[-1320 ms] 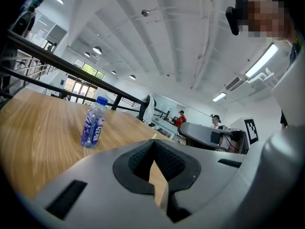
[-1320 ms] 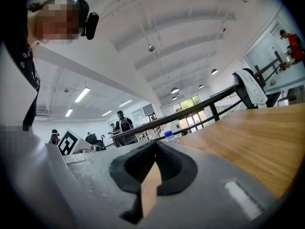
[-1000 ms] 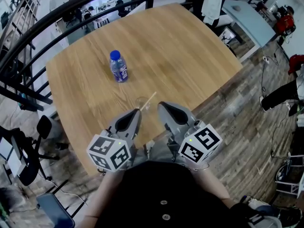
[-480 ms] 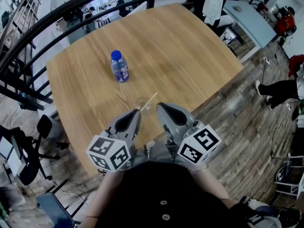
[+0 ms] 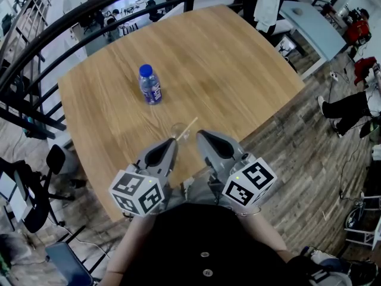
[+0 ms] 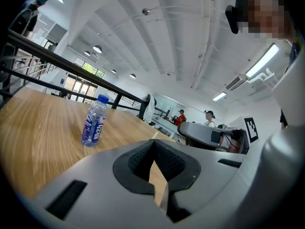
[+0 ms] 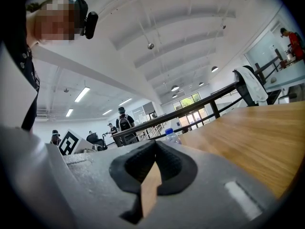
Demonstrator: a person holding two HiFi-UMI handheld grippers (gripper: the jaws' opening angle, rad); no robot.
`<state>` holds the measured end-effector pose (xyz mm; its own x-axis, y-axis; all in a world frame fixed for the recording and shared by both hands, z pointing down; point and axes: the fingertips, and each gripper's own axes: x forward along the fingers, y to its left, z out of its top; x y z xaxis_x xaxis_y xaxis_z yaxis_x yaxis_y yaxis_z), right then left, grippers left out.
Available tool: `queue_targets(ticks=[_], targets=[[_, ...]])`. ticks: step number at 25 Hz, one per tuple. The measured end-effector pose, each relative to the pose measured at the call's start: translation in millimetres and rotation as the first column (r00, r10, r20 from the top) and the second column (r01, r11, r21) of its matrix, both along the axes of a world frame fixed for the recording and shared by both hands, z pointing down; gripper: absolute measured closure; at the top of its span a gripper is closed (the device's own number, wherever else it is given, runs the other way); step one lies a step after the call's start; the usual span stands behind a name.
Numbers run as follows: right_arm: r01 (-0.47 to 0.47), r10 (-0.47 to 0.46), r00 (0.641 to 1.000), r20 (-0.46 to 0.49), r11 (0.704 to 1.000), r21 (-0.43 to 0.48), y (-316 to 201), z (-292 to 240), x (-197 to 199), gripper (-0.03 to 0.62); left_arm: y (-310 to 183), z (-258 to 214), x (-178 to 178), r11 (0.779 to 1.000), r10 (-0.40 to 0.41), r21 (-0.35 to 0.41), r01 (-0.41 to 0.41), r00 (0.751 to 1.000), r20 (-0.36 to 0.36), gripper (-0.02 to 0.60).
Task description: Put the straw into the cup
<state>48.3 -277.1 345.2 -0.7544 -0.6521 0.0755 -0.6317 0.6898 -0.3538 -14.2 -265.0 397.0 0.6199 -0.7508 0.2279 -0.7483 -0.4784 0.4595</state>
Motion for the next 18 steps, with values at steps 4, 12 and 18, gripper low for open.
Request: queue_targets(ticks=[4, 12, 18], targets=[[-0.002, 0.002, 1.0, 0.005, 1.0, -0.006, -1, 2, 1, 0.595, -1, 1, 0, 1.0, -0.001, 0.001, 0.001, 1.0, 0.003, 0.565], [0.004, -0.004, 1.0, 0.003, 1.0, -0.011, 2, 3, -3, 0.595, 0, -2, -9, 1.0, -0.02, 0.005, 0.02, 1.0, 0.001, 0.565], [0.009, -0.009, 1.0, 0.005, 1.0, -0.009, 1, 0, -3, 0.595, -3, -2, -10, 1.0, -0.028, 0.0, 0.028, 1.0, 0.002, 0.565]])
